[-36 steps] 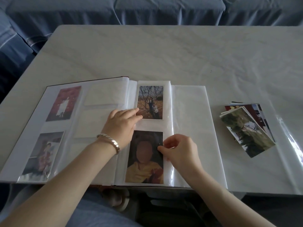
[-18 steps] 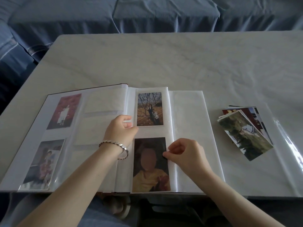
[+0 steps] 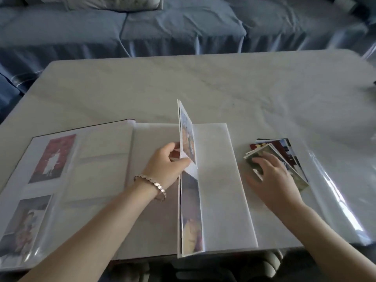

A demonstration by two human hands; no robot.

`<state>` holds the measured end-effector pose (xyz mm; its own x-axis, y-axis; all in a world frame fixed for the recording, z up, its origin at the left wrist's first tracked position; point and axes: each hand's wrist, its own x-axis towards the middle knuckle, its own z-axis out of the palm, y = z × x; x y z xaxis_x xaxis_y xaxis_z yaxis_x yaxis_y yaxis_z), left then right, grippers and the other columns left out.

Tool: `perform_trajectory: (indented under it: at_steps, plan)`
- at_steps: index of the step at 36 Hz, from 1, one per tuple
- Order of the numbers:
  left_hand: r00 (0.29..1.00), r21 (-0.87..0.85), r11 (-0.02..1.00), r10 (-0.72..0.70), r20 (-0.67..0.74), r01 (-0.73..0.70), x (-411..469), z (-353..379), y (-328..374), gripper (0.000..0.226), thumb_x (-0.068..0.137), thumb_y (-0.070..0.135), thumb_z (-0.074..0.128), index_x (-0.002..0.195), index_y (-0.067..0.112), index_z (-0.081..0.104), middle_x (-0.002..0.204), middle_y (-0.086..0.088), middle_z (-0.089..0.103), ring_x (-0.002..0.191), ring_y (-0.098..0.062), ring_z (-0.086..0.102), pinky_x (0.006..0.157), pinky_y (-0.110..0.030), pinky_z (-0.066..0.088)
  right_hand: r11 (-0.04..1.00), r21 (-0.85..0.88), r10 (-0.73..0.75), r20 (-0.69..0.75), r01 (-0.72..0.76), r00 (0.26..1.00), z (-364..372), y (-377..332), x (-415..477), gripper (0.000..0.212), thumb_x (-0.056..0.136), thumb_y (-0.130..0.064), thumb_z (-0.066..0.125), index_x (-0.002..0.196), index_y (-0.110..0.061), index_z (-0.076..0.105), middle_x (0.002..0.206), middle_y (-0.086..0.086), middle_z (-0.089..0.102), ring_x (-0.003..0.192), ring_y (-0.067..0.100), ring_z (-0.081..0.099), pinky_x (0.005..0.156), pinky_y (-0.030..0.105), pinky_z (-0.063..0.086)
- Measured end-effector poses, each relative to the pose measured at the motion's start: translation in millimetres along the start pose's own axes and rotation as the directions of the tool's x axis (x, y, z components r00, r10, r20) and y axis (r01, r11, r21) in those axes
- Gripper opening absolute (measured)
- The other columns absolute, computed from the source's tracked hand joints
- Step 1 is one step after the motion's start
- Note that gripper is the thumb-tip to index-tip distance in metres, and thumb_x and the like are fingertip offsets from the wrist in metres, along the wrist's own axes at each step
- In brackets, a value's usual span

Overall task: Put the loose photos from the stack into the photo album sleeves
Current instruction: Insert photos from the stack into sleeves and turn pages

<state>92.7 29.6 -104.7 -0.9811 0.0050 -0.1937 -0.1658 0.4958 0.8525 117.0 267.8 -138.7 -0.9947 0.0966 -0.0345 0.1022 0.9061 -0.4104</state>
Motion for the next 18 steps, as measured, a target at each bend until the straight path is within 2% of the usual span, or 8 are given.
perform_trajectory:
  at_steps: [3,6,8,10,12,14,15,18]
  plan:
    - [0.998,-0.064,0.998,0.012,0.058,-0.008,4.4,17.1,10.6,0.024,0.081,0.016,0.063,0.097,0.033,0.058,0.094,0.016,0.061,0.070,0.007,0.057,0.058,-0.003,0.041,0.986,-0.162,0.045,0.071,-0.033,0.996,-6.4,19.2,7.0,0.050,0.087,-0.040,0.058,0.127,-0.011,0.053,0.137,0.009,0.048,0.126,0.029,0.042,0.106,0.041,0.033]
    - [0.995,-0.103,0.995,0.002,0.097,0.008,7.3,37.1,19.8,0.025,0.081,0.024,0.067,0.088,0.042,0.051,0.095,0.023,0.055,0.074,0.010,0.055,0.067,-0.015,0.045,0.963,-0.267,0.065,0.127,-0.029,0.990,-7.8,31.8,7.8,0.052,0.088,-0.042,0.056,0.133,-0.015,0.048,0.138,0.004,0.049,0.125,0.025,0.045,0.105,0.036,0.034]
    - [0.995,-0.088,0.996,-0.008,0.101,0.017,8.9,50.3,24.4,0.026,0.079,0.032,0.069,0.101,0.038,0.055,0.103,0.018,0.057,0.085,0.005,0.056,0.075,-0.018,0.046,0.962,-0.273,0.040,0.128,-0.004,0.991,-9.5,35.7,8.5,0.049,0.089,-0.045,0.055,0.128,-0.017,0.053,0.133,0.002,0.053,0.120,0.022,0.049,0.100,0.033,0.037]
    - [0.994,-0.044,0.998,-0.033,0.107,0.038,10.5,61.7,27.6,0.053,0.078,0.041,0.069,0.126,0.024,0.051,0.119,0.007,0.053,0.099,-0.006,0.054,0.085,-0.020,0.040,0.968,-0.250,0.024,0.146,0.013,0.989,-12.8,38.1,10.2,0.047,0.089,-0.049,0.052,0.124,-0.018,0.056,0.129,0.001,0.056,0.115,0.022,0.052,0.095,0.032,0.039]
    - [0.990,-0.009,0.999,-0.050,0.134,0.051,11.3,70.1,30.3,0.063,0.080,0.046,0.065,0.134,0.021,0.045,0.121,0.005,0.047,0.102,-0.009,0.050,0.085,-0.021,0.037,0.976,-0.218,0.019,0.175,0.020,0.984,-16.4,41.4,12.5,0.045,0.090,-0.050,0.049,0.123,-0.021,0.058,0.126,0.000,0.058,0.109,0.021,0.055,0.088,0.031,0.041]
    - [0.985,0.017,0.998,-0.060,0.165,0.058,10.3,75.8,33.1,0.057,0.083,0.045,0.062,0.132,0.022,0.046,0.119,0.005,0.046,0.101,-0.008,0.049,0.085,-0.022,0.038,0.982,-0.187,0.023,0.198,0.015,0.980,-21.1,43.0,13.5,0.037,0.091,-0.050,0.047,0.112,-0.023,0.062,0.115,-0.001,0.063,0.098,0.021,0.058,0.076,0.029,0.042]
    - [0.983,0.034,0.998,-0.064,0.171,0.059,10.6,78.0,32.4,0.052,0.084,0.043,0.061,0.130,0.022,0.047,0.118,0.006,0.047,0.101,-0.008,0.050,0.084,-0.021,0.038,0.987,-0.161,0.024,0.197,0.008,0.980,-23.3,42.8,13.4,0.034,0.092,-0.050,0.045,0.100,-0.023,0.064,0.103,-0.001,0.065,0.088,0.021,0.059,0.069,0.028,0.042]
    - [0.982,0.097,0.995,-0.050,0.181,0.033,9.2,78.5,32.1,0.032,0.087,0.037,0.060,0.117,0.024,0.056,0.102,0.009,0.055,0.089,-0.003,0.053,0.070,-0.012,0.039,0.995,-0.097,0.053,0.173,-0.037,0.983,-27.5,43.6,12.6,0.035,0.097,-0.036,0.038,0.070,-0.018,0.052,0.070,0.002,0.055,0.073,0.029,0.056,0.060,0.030,0.036]
